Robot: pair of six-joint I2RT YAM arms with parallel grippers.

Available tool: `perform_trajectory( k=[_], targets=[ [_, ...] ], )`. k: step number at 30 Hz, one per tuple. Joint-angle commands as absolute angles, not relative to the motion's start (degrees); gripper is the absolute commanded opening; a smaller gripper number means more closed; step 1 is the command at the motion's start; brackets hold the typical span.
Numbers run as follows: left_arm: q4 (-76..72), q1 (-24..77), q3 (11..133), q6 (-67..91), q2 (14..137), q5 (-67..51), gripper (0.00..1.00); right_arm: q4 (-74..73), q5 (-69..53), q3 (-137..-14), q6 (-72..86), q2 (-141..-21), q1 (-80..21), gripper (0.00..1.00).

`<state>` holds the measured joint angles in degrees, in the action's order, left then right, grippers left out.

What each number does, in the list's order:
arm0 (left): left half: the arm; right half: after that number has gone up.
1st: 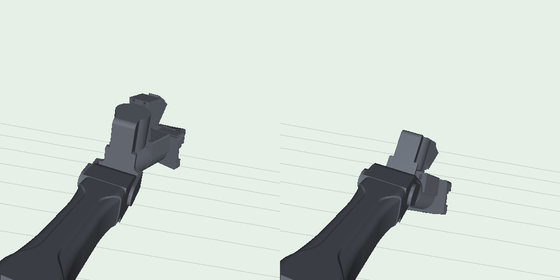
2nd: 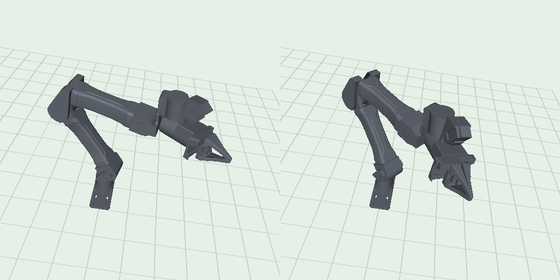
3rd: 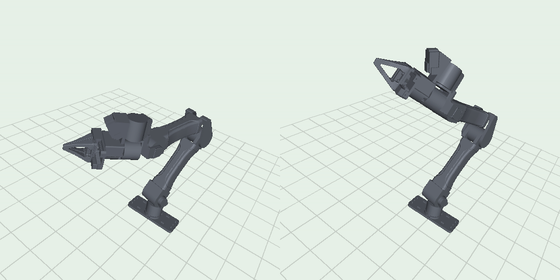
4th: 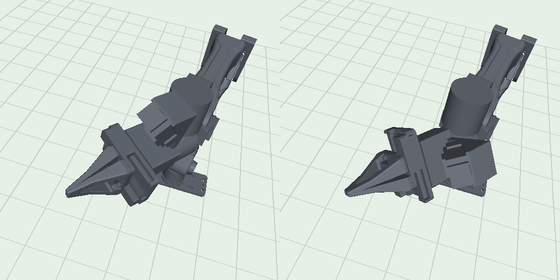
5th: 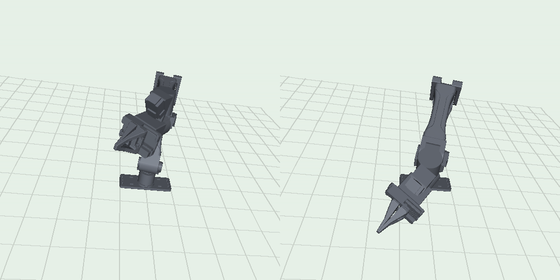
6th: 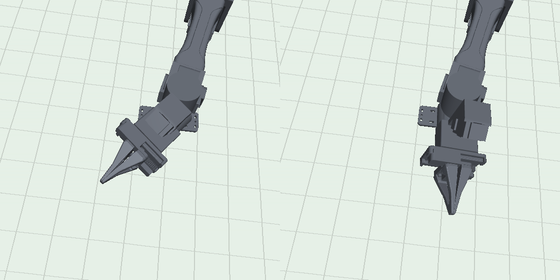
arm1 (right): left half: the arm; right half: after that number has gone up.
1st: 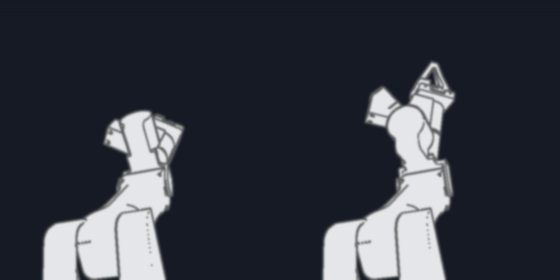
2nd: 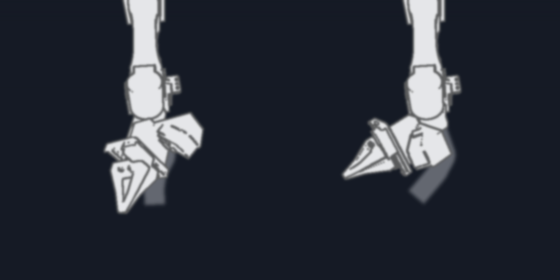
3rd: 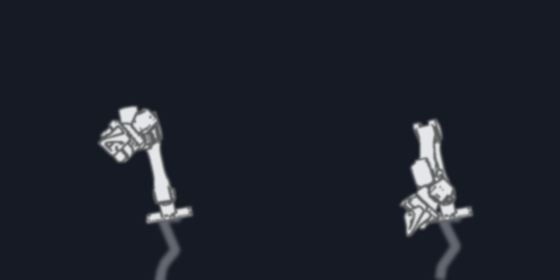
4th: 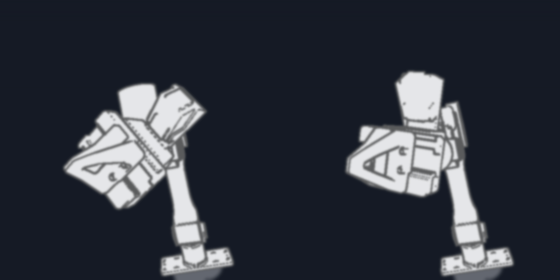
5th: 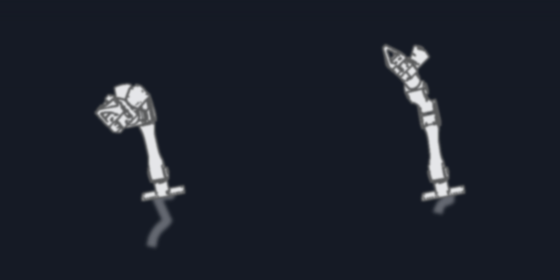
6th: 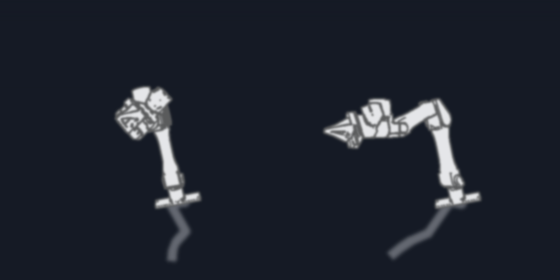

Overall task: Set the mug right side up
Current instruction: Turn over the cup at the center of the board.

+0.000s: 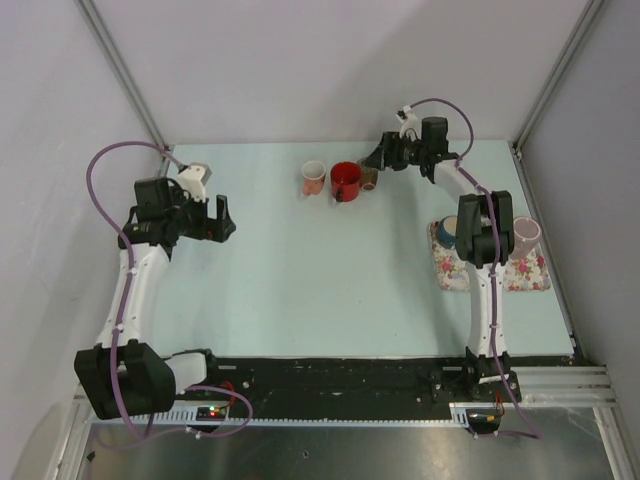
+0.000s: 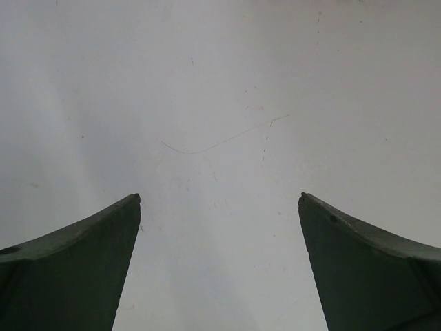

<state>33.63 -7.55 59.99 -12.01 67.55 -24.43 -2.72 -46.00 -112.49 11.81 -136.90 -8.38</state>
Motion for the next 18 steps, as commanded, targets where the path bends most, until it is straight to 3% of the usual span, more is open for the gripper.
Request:
perform_trajectory(
  k=[1,10,18],
  targets=[
    [32.32,-8.04,60.17,-11.19,65.79,-26.0,1.0,2.14,-46.51,-116.74,12.92,-135.1,-7.28,0.83],
    [32.16,-8.27,59.3,-11.29,64.85,-25.52,1.0,0.92,-43.9,-132.32,14.96,-144.98,-8.17,0.88],
    [31.67,-8.9,58.45,-11.33,64.39,-25.47,1.0,3.32,-43.14,-134.37,12.88,-148.05,-8.88,0.91]
  ],
)
